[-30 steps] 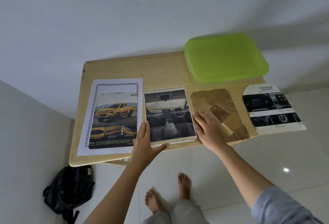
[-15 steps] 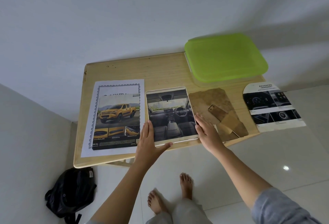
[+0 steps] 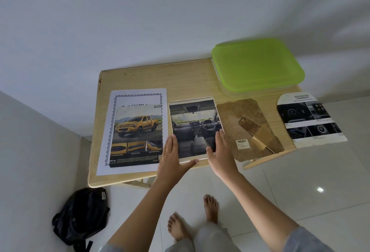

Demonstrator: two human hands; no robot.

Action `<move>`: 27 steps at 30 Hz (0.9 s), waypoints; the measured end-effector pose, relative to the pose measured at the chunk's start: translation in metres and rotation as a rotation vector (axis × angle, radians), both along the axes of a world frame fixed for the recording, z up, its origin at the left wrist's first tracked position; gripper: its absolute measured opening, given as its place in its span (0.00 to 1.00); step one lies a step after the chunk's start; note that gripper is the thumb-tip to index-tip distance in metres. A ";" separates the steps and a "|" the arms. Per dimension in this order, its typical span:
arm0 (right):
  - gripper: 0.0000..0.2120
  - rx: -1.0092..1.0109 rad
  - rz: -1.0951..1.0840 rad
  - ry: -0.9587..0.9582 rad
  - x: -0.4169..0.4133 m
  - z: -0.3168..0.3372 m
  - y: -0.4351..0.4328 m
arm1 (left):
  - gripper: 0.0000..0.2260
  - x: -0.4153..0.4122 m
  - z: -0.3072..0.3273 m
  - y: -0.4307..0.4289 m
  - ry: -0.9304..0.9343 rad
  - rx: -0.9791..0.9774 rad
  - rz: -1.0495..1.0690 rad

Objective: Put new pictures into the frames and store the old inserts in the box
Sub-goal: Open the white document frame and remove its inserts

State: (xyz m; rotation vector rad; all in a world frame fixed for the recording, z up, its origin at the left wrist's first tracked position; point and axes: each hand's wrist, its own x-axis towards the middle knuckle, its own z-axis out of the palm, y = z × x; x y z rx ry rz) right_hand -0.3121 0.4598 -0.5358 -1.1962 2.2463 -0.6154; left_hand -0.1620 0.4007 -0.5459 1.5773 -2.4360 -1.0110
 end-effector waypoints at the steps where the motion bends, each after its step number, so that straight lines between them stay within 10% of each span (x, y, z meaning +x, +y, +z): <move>1: 0.30 0.034 -0.001 0.018 0.001 0.000 -0.003 | 0.48 0.001 0.000 -0.001 0.001 -0.002 -0.006; 10: 0.33 0.066 -0.020 0.285 0.004 -0.003 -0.013 | 0.46 0.003 -0.001 -0.005 0.011 0.008 -0.040; 27: 0.24 -0.266 -0.096 -0.081 0.015 0.004 -0.008 | 0.45 0.004 -0.003 -0.004 0.038 -0.026 -0.037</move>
